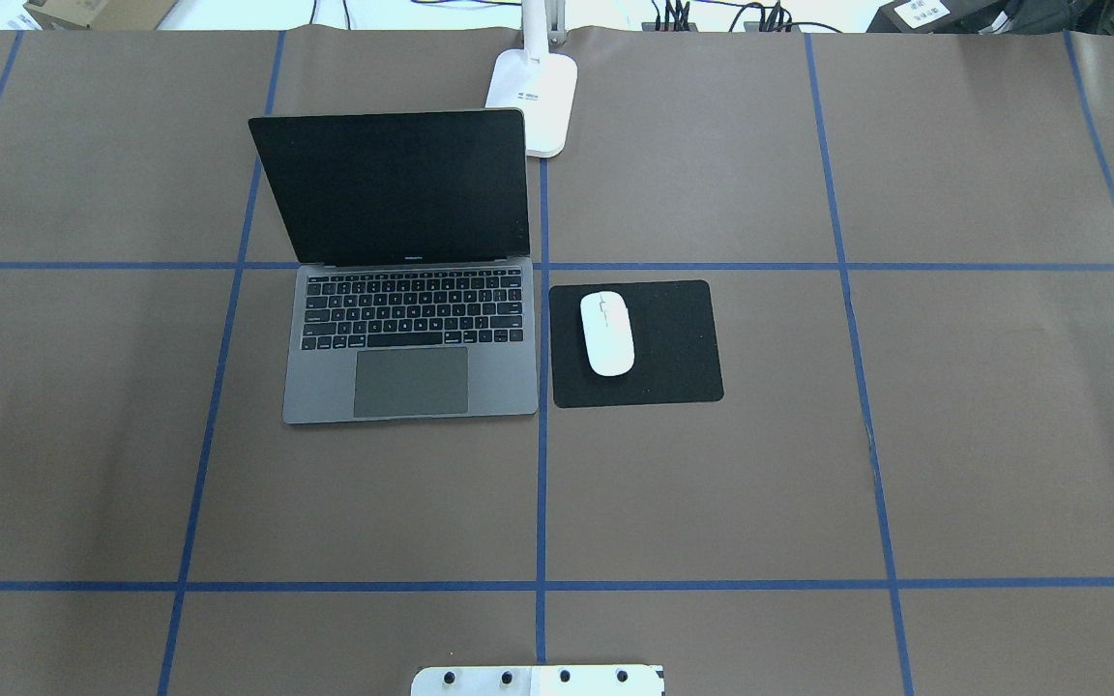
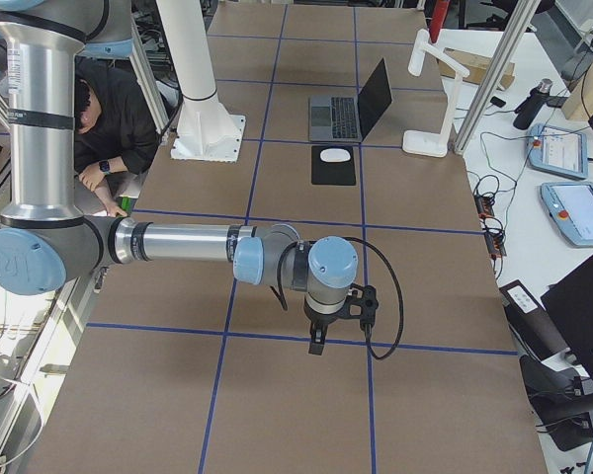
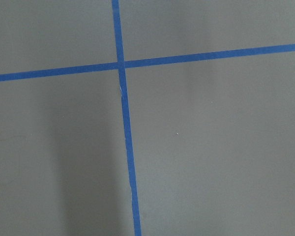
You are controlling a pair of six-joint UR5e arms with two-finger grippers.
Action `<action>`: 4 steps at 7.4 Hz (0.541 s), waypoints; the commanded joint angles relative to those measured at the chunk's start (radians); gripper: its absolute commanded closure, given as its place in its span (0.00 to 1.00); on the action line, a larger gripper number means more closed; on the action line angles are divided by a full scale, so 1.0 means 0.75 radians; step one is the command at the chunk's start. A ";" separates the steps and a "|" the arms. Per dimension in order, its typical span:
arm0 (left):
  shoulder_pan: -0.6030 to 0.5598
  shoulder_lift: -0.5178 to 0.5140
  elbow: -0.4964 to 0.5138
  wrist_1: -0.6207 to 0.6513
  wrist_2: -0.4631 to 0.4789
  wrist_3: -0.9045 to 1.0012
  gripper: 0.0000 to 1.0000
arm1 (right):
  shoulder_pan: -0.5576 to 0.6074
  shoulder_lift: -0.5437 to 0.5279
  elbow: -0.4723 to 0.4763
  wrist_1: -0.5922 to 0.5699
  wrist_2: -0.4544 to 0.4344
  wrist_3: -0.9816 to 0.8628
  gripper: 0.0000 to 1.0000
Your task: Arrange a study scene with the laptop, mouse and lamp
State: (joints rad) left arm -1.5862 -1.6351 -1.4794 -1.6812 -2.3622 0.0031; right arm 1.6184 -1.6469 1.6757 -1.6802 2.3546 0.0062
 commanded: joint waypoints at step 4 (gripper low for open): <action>0.000 -0.006 0.011 -0.004 0.000 0.002 0.01 | 0.000 -0.001 0.001 0.001 0.002 -0.002 0.00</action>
State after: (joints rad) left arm -1.5862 -1.6389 -1.4730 -1.6831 -2.3623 0.0044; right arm 1.6190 -1.6462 1.6766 -1.6797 2.3554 0.0059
